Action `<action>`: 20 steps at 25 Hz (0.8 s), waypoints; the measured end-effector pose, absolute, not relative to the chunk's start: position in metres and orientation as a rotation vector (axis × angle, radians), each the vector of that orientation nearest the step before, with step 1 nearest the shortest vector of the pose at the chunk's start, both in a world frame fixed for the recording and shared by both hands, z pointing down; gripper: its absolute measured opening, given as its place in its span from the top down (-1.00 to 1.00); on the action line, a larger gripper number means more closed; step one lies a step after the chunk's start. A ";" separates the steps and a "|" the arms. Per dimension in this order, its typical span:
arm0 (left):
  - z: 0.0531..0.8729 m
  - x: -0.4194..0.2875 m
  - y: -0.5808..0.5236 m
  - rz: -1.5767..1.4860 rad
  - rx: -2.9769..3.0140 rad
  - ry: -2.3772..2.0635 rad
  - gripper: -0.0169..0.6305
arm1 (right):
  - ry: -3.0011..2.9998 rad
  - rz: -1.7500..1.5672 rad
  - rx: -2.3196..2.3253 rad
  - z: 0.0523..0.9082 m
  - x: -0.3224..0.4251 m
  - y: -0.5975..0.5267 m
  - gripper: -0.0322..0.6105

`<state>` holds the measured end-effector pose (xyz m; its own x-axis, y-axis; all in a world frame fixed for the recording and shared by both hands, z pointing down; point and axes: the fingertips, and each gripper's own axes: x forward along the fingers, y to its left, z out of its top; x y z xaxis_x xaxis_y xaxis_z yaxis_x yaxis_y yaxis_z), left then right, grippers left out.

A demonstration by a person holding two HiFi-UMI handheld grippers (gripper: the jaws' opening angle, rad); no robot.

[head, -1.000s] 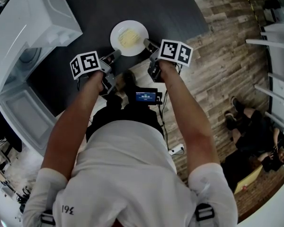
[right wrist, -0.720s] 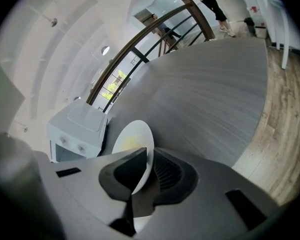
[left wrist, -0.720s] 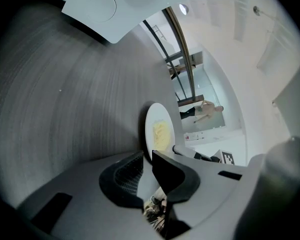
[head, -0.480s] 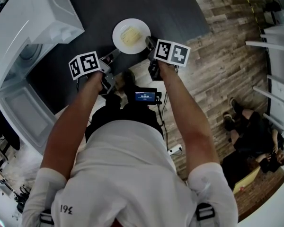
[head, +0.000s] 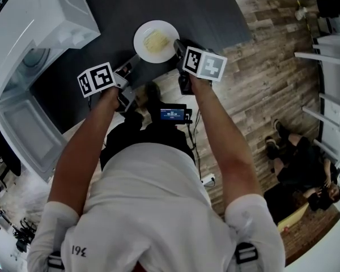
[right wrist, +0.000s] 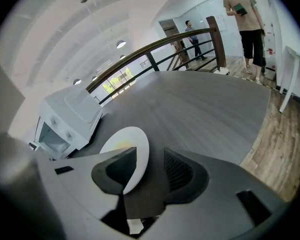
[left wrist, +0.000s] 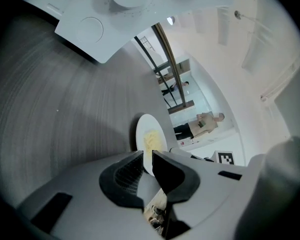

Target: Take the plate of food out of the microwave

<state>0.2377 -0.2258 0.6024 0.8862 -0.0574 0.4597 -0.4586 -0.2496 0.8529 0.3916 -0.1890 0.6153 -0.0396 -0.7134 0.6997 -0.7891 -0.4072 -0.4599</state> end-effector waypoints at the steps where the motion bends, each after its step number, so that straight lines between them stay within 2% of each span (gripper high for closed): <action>1: 0.600 0.237 -0.227 0.386 1.808 -0.395 0.84 | -1.662 1.453 2.129 0.615 0.394 -0.188 0.43; 13: 0.554 0.221 -0.242 0.276 1.949 -0.383 0.84 | -1.728 1.342 2.198 0.571 0.402 -0.189 0.43; 20: 0.514 0.181 -0.247 0.227 2.022 -0.428 0.84 | -1.848 1.222 2.190 0.529 0.366 -0.192 0.43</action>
<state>0.1813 -0.2467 0.5138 0.9194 -0.2020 0.3375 -0.3928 -0.4241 0.8160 0.3658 -0.1919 0.5289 -0.0112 -0.8235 0.5672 -0.8443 -0.2960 -0.4466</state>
